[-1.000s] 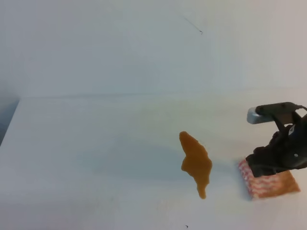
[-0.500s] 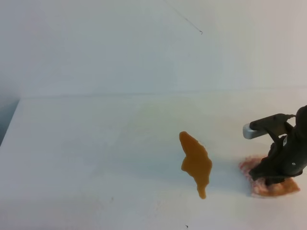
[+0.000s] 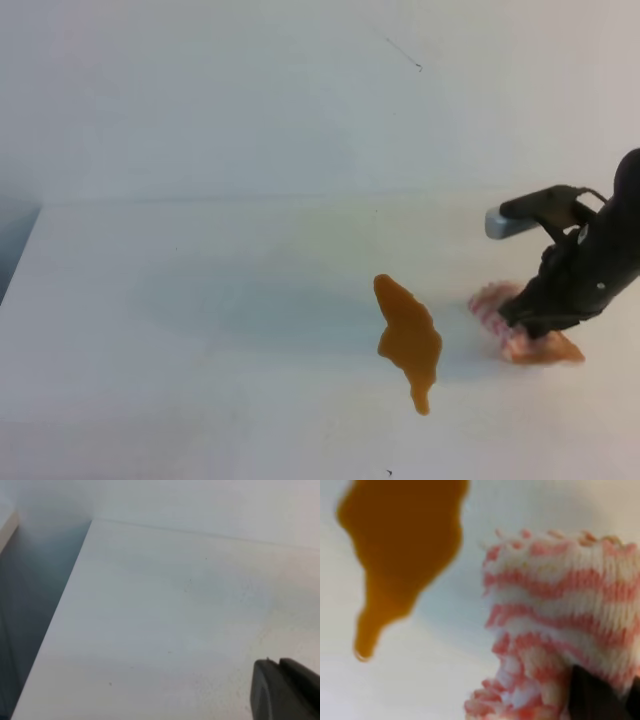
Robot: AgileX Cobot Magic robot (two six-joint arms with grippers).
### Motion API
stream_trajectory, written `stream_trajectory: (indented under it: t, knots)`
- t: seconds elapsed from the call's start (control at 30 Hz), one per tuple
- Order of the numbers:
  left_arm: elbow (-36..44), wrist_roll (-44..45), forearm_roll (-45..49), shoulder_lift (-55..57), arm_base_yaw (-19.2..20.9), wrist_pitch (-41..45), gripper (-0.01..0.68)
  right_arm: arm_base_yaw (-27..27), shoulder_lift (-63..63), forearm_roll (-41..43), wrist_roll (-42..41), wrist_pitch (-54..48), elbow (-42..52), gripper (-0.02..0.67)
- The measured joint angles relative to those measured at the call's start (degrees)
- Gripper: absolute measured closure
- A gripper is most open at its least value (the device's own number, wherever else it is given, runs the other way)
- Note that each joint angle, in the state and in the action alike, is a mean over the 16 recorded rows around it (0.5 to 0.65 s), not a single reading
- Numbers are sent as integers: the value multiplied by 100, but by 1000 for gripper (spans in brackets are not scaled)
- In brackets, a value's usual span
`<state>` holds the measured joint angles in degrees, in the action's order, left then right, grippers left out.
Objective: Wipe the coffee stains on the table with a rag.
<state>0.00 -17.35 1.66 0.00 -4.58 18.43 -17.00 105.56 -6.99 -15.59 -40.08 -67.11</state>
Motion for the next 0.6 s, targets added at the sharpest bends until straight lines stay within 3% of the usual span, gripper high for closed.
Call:
stream_trajectory:
  t: [0.23, 0.6]
  knots:
    - [31, 0, 0, -20, 0, -12, 674, -673, -257, -253, -424, -167, -306, 652]
    - [93, 1, 0, -61, 0, -35, 673, -1952, 47, 580, 7, 139, -246, 649]
